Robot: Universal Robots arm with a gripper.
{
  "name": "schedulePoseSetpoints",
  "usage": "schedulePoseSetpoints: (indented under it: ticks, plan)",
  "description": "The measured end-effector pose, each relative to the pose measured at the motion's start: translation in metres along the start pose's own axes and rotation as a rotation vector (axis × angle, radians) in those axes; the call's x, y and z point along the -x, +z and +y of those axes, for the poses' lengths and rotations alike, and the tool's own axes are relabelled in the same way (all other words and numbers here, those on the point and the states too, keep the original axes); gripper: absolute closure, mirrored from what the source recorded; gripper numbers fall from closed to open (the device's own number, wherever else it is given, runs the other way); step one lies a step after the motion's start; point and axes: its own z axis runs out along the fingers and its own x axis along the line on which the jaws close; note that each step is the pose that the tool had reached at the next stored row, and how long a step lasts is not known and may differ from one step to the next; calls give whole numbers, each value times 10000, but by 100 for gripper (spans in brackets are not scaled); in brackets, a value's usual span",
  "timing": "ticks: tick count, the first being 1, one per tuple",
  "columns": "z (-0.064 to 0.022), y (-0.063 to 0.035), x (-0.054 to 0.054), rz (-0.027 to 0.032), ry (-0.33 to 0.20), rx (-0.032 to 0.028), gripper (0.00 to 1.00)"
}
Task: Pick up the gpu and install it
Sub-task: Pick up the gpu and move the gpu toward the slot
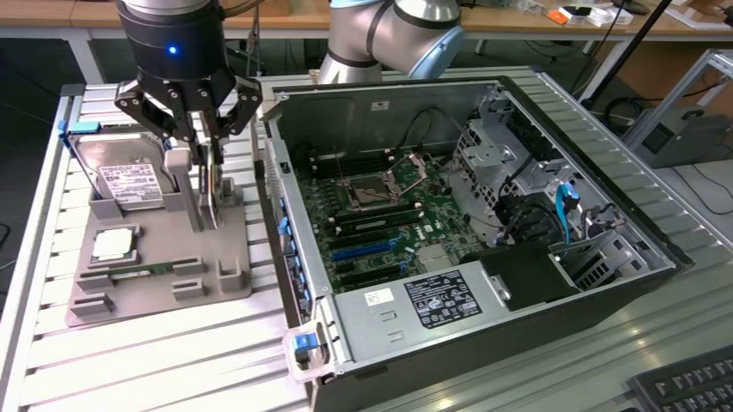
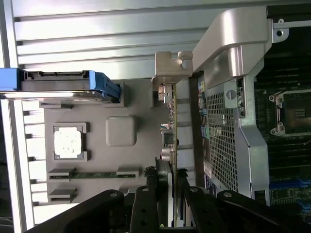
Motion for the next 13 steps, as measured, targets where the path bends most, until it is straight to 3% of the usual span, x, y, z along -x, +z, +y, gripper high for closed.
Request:
schedulePoseSetpoints:
  ticks: [13]
  plan:
    - [2, -46, 1, 0, 0, 0, 73]
